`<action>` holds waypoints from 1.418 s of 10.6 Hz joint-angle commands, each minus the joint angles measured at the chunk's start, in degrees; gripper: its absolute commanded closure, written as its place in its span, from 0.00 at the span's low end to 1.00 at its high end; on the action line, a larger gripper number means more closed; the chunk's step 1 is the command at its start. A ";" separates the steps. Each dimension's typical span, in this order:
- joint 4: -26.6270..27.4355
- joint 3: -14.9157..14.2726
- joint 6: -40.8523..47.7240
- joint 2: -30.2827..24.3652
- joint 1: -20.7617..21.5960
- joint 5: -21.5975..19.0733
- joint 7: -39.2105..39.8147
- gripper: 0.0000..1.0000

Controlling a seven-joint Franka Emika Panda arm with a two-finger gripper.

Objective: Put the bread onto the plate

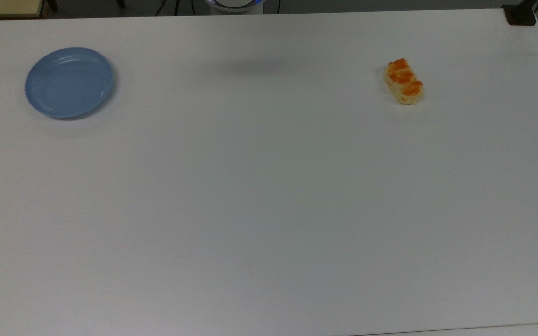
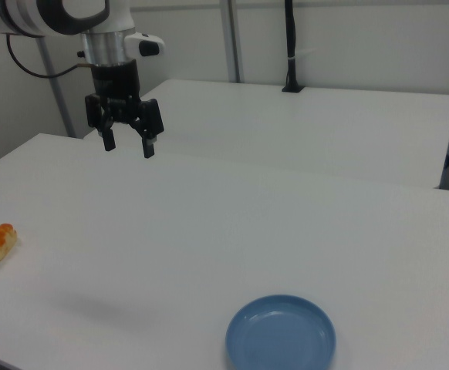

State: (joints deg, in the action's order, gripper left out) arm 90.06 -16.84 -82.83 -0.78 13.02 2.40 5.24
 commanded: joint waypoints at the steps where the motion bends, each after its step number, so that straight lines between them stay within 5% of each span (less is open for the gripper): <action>1: -0.41 -0.12 0.92 -0.01 0.60 -2.13 -0.32 0.00; 8: -0.41 -0.03 -2.32 1.21 1.30 -2.75 0.47 0.00; 15: 1.08 -0.03 -4.53 5.42 18.50 -7.93 -1.63 0.00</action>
State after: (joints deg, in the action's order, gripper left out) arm 90.19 -16.20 -85.41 2.23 24.79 -3.94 5.28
